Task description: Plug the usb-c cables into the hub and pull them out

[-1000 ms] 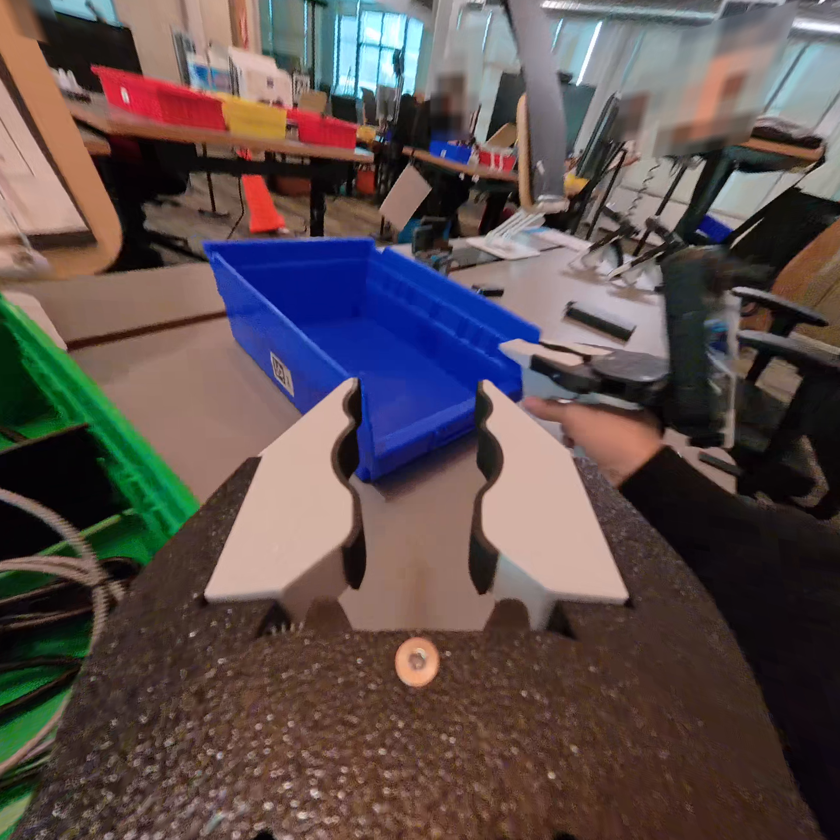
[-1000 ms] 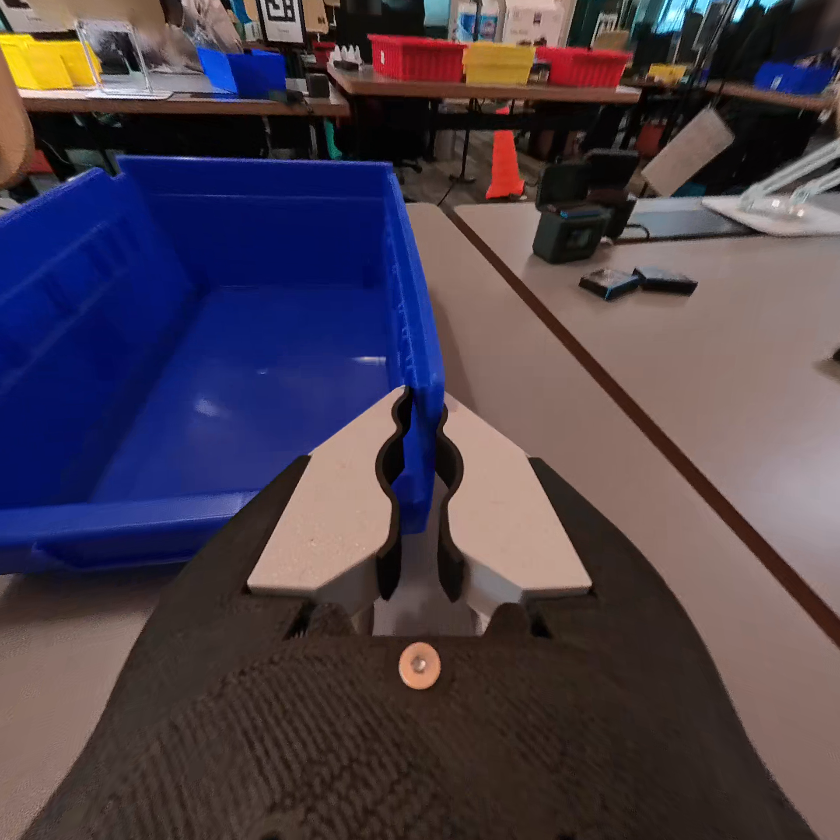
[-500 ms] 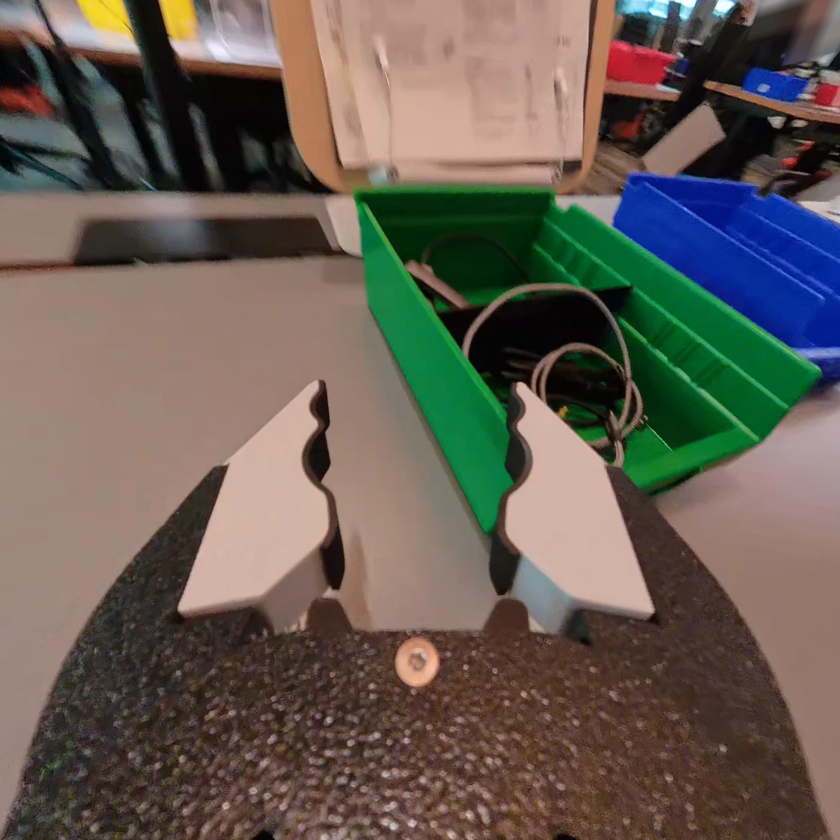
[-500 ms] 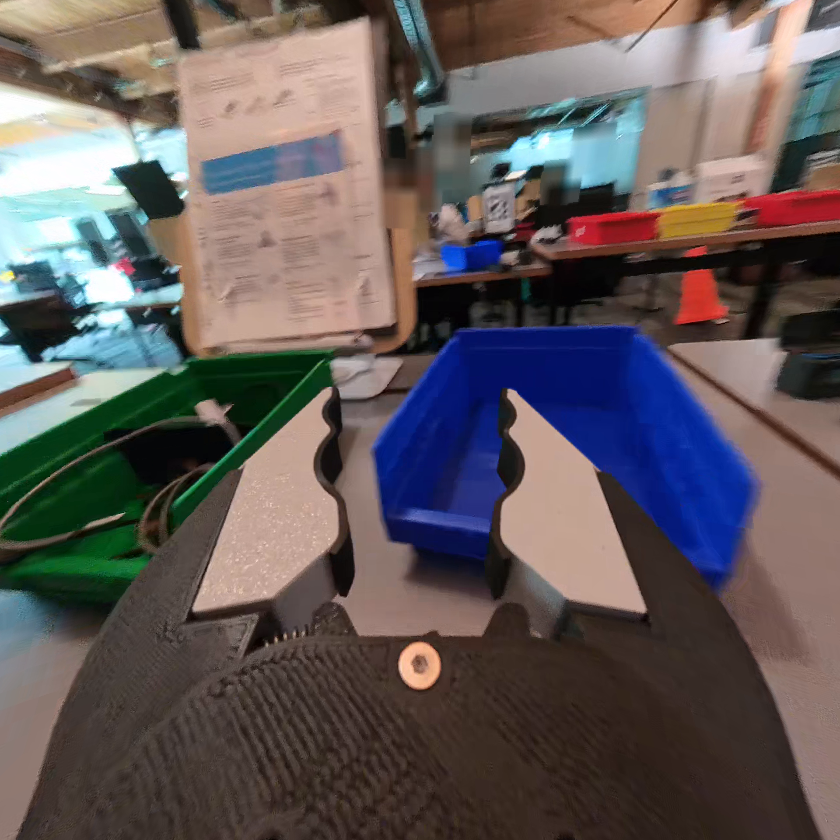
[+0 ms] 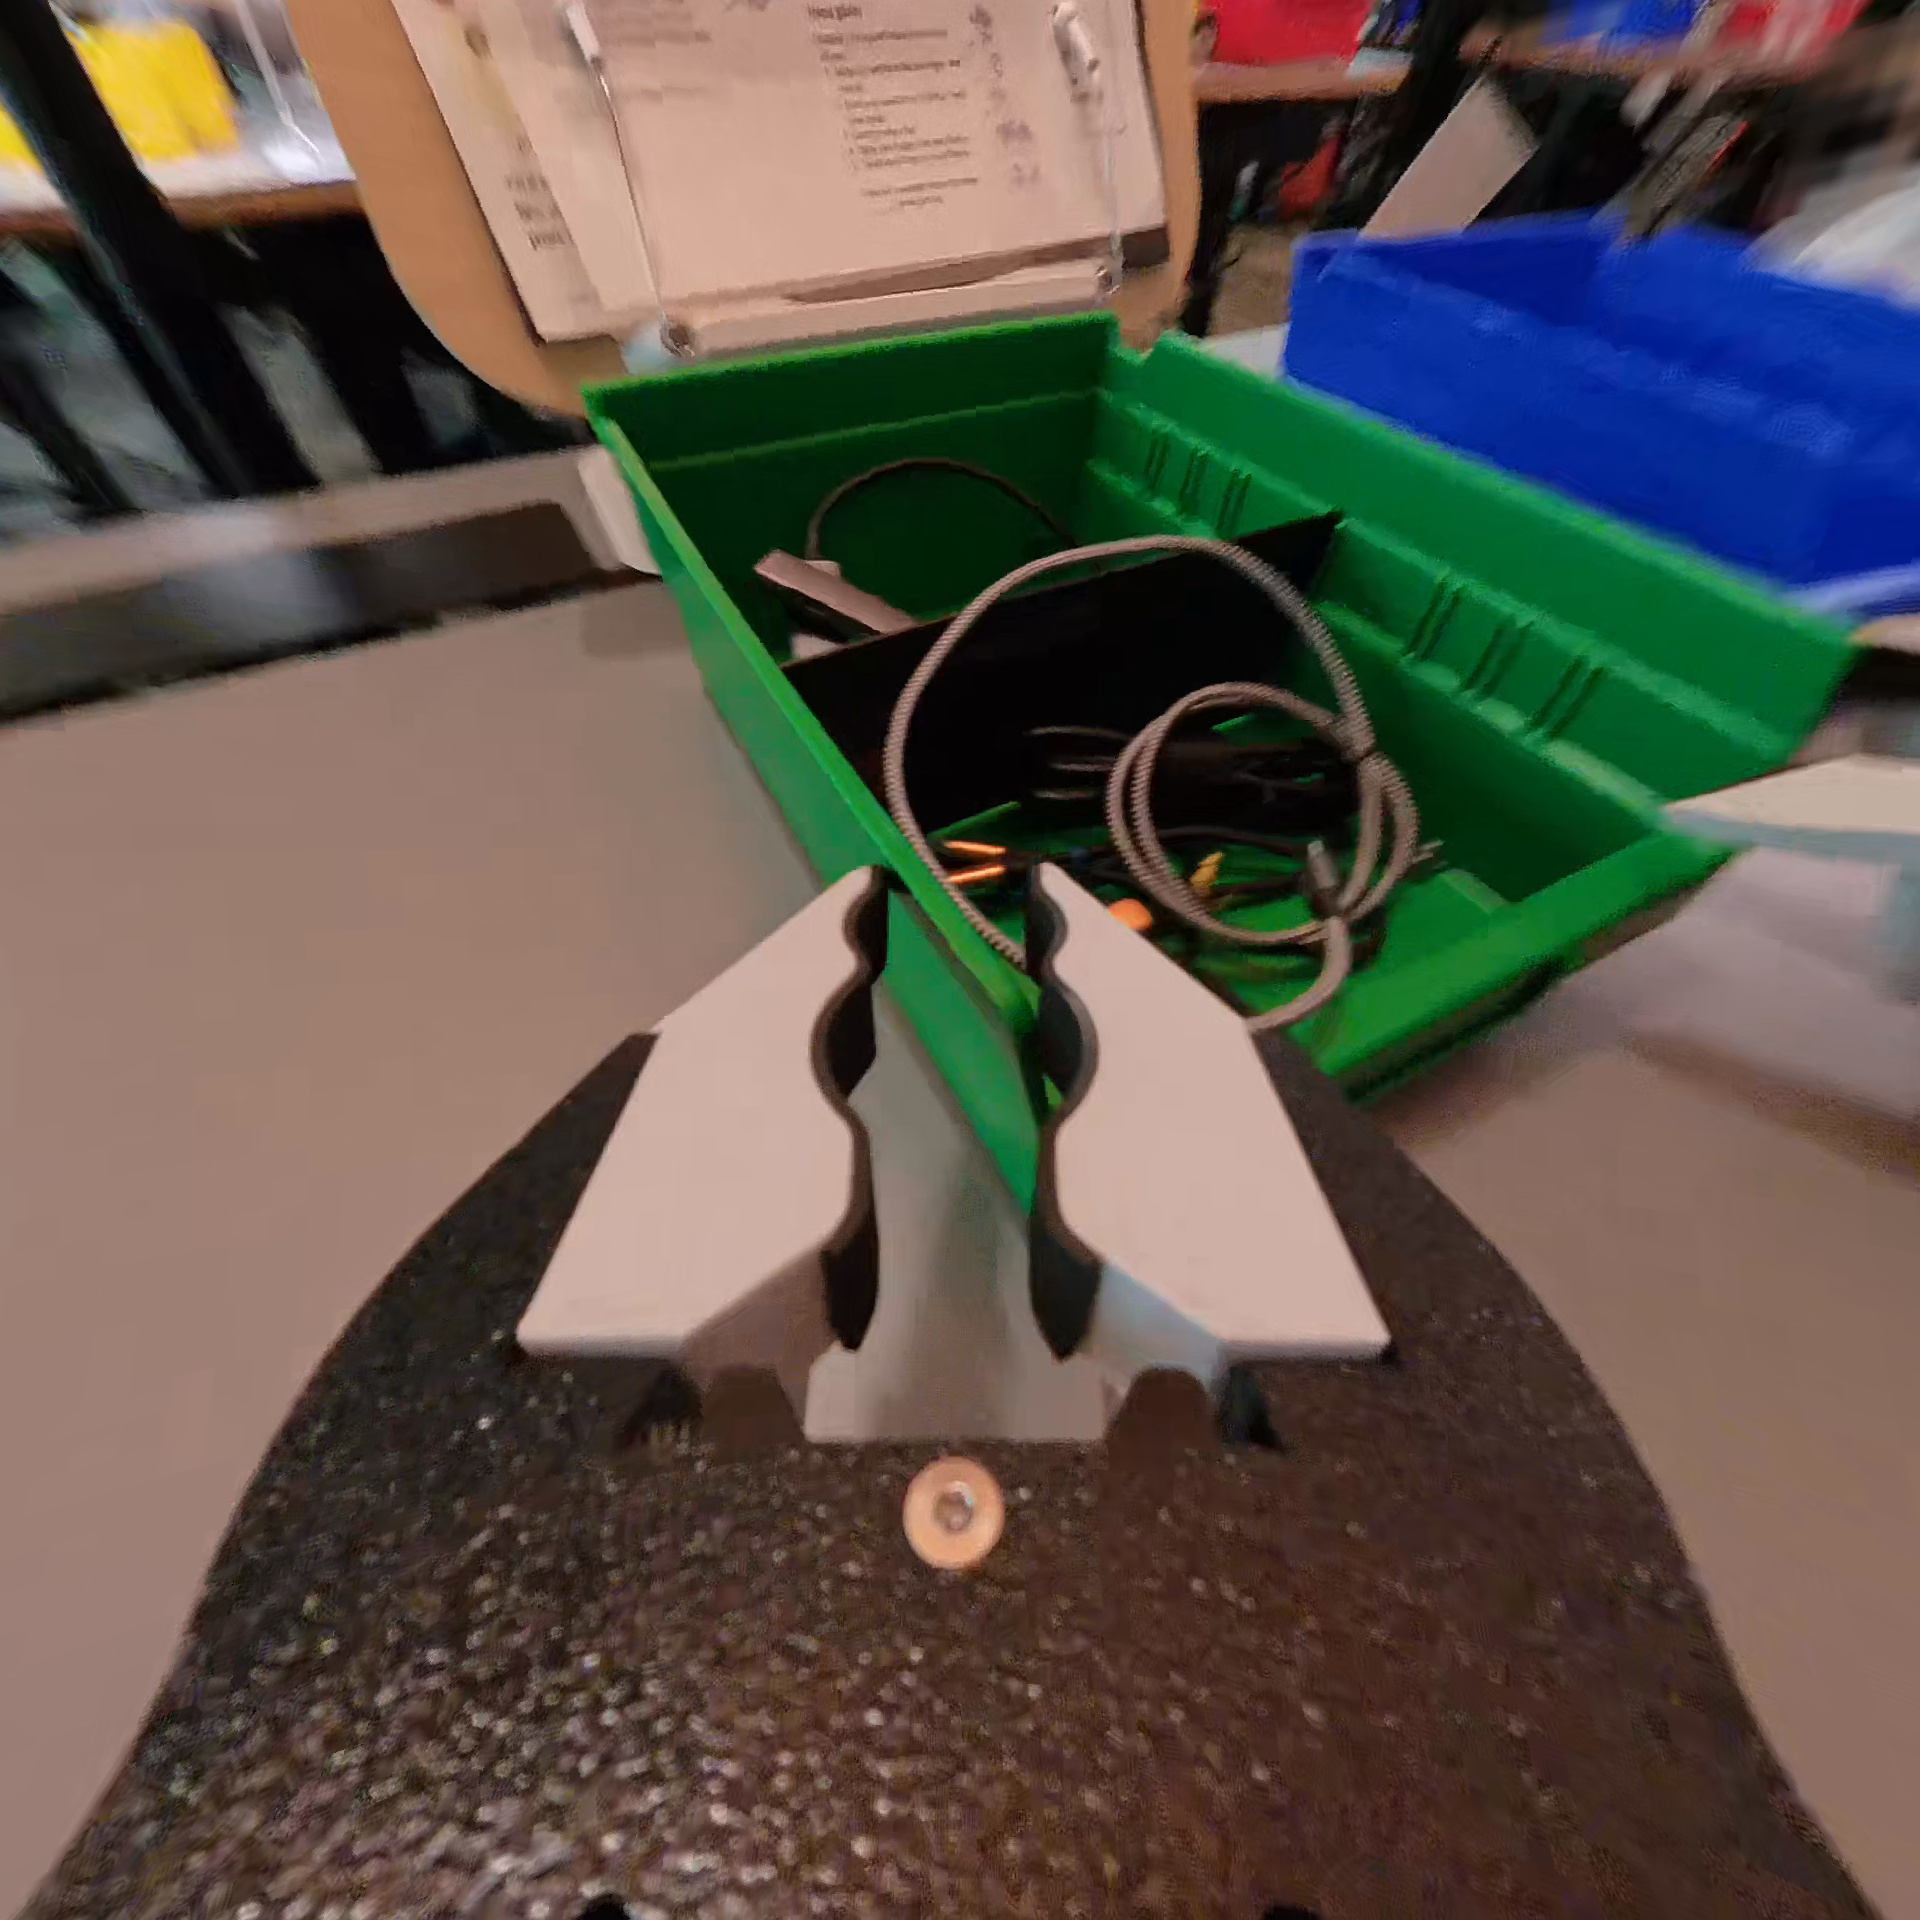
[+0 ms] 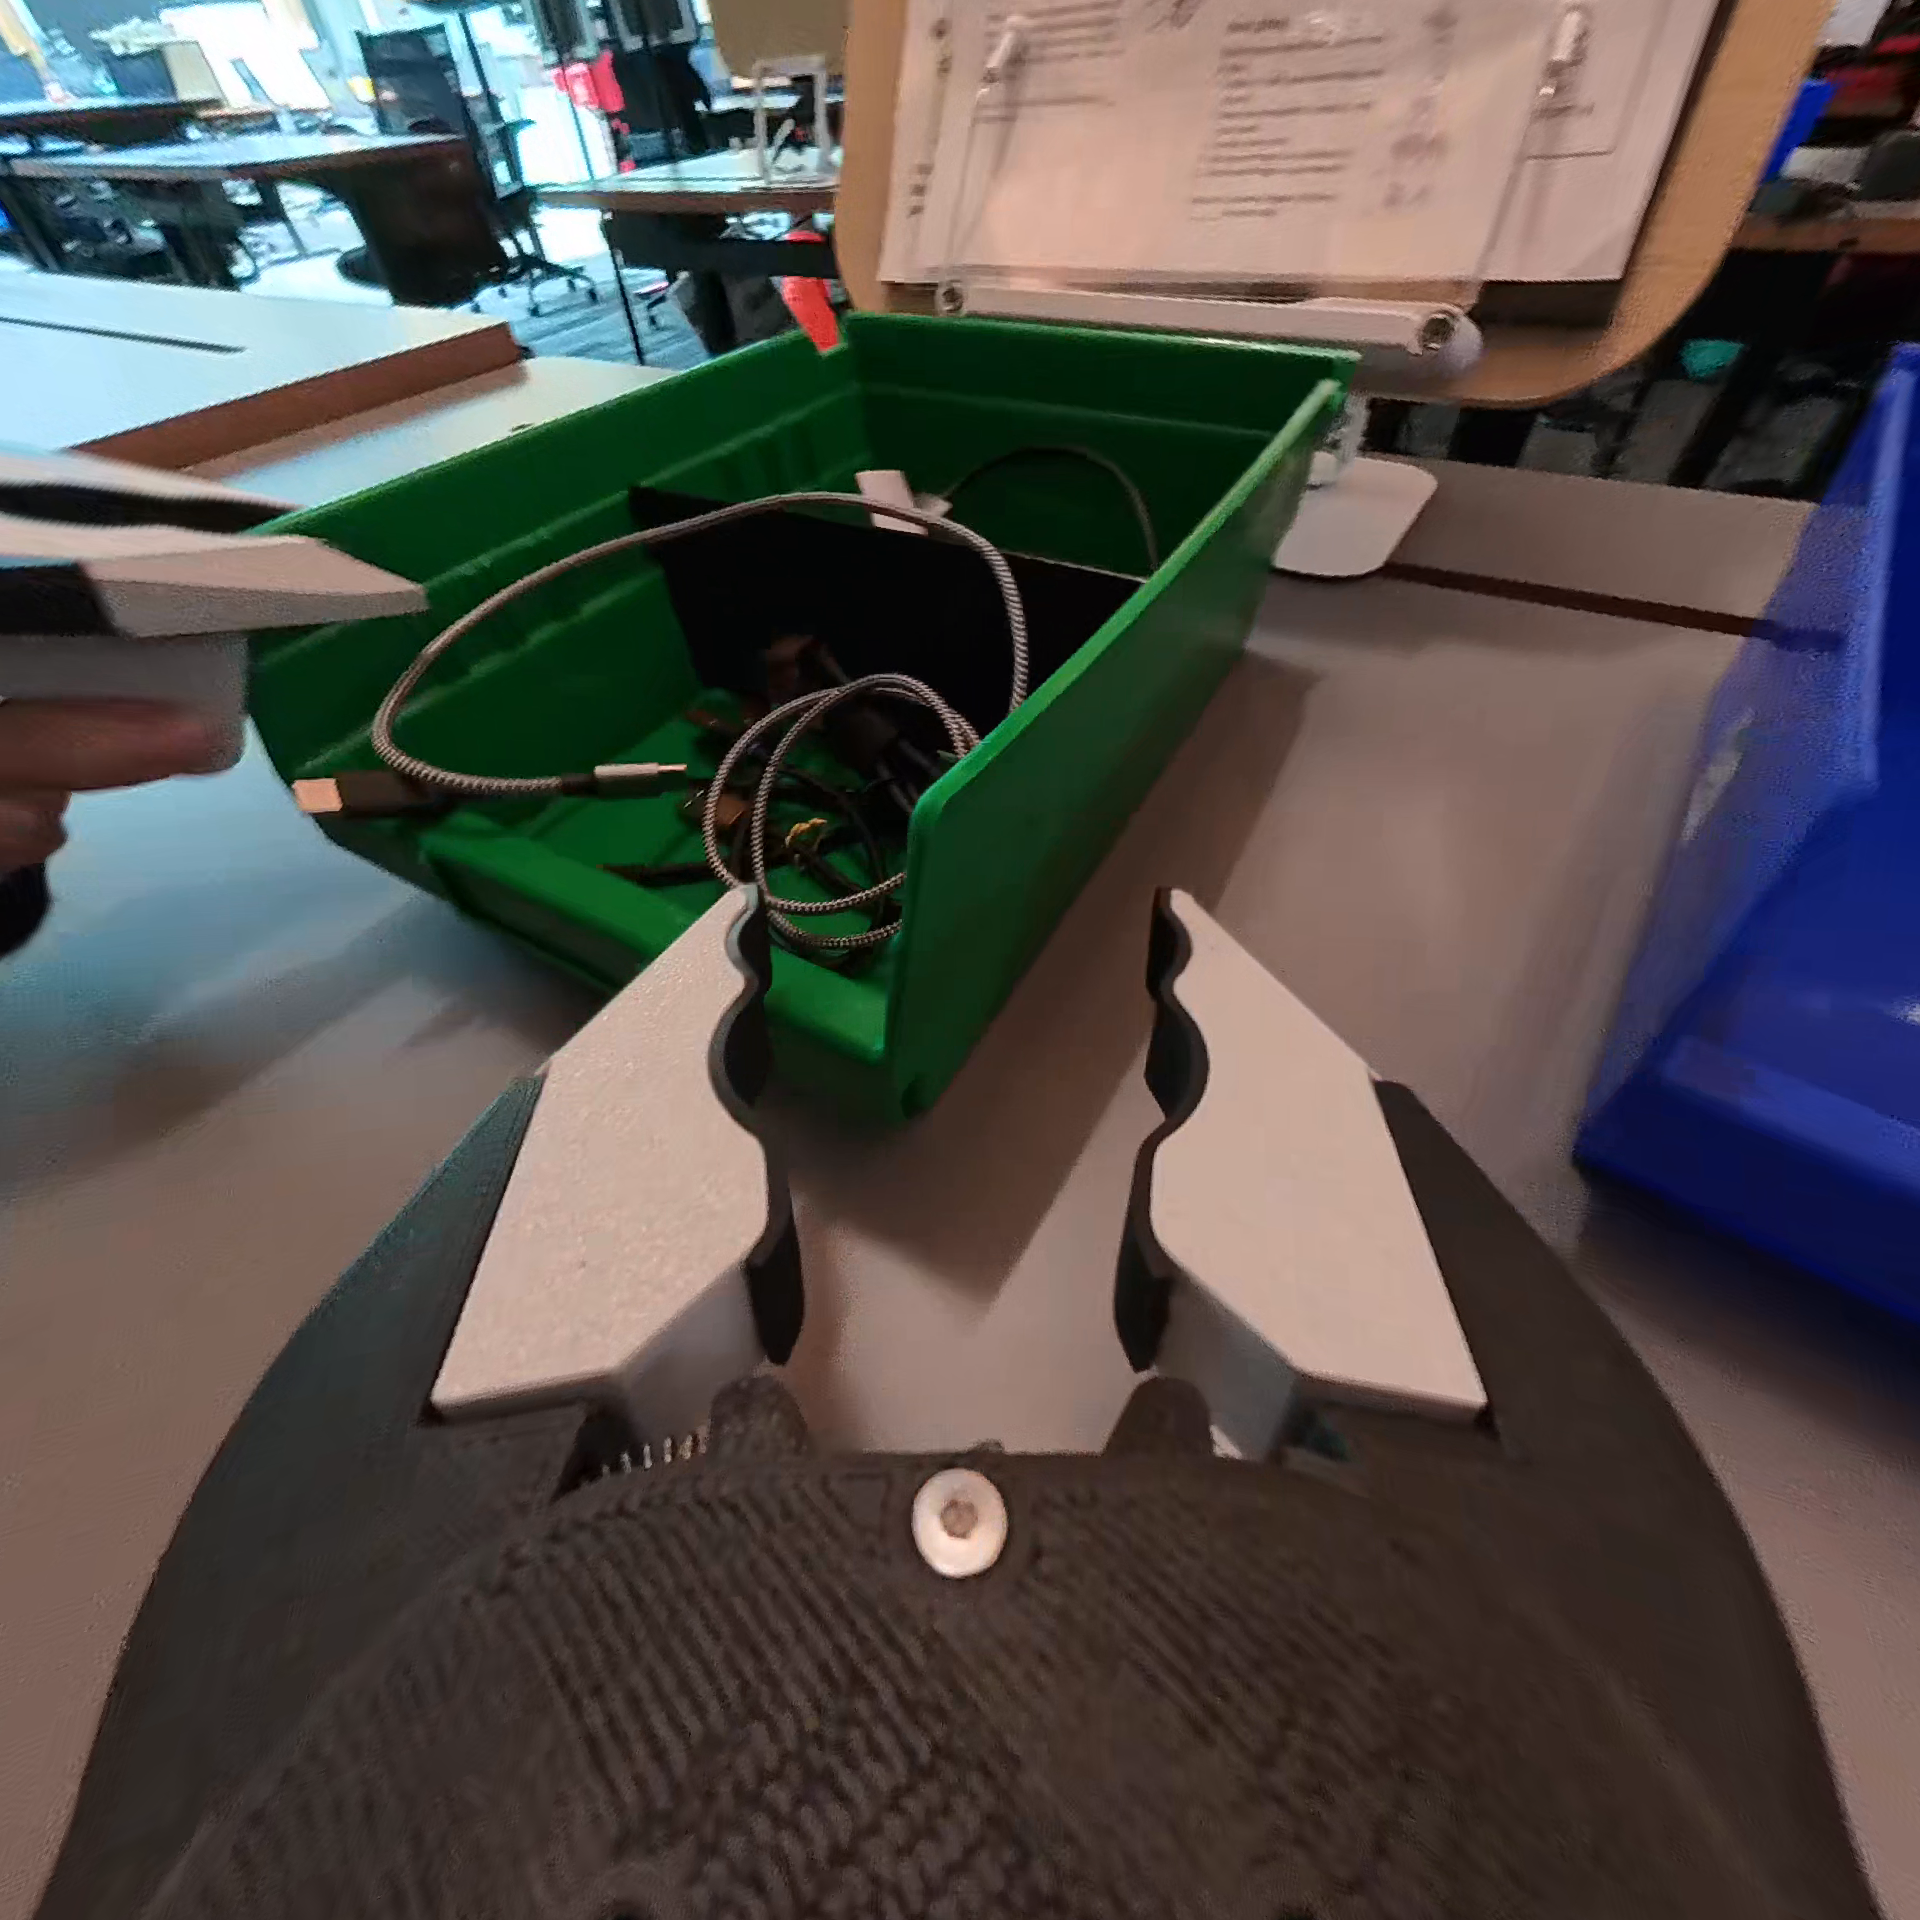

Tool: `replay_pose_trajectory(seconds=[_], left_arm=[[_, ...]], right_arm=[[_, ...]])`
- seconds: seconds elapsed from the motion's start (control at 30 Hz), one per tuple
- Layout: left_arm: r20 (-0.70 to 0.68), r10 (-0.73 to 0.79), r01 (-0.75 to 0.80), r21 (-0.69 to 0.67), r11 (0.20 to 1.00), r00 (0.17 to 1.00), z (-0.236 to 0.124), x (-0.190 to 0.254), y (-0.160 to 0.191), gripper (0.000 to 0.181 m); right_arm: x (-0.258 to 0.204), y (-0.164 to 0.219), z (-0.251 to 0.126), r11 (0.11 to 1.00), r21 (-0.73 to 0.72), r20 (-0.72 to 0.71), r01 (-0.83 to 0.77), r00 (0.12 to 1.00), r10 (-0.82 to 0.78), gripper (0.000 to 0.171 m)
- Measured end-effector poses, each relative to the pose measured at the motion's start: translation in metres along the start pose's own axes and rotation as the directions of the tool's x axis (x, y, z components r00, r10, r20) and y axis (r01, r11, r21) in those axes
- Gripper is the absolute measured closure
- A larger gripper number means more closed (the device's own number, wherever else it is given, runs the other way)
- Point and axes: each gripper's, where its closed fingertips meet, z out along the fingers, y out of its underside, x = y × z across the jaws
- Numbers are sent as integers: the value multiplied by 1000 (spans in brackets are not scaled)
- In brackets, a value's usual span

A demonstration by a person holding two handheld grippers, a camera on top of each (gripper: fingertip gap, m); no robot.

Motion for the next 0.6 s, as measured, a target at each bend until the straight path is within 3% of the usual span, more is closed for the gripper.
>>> replay_pose_trajectory(seconds=[0.07, 0.2, 0.27, 0.37, 0.6], left_arm=[[135, 137, -132, -46, 990, 981, -4, -21, 2, 168], [188, 78, -71, -48, 996, 979, -19, -66, 7, 176], [251, 50, -35, -64, 997, 967, -31, -94, 10, 176], [304, -47, 62, -40, 997, 951, -52, -135, 17, 175], [449, -161, 168, 23, 985, 879, -93, -197, 30, 179]], right_arm=[[-7, -1, -1, 1000, 11, 14, 29, 999, -30, 100], [-44, 0, -1, 998, 12, 178, 60, 982, -61, 64], [-54, -2, -4, 997, 11, 208, 81, 975, -81, 90], [-65, -17, -16, 994, 53, 278, 93, 955, -104, 80], [-21, -34, -31, 990, 90, 143, 106, 983, -118, 81]])
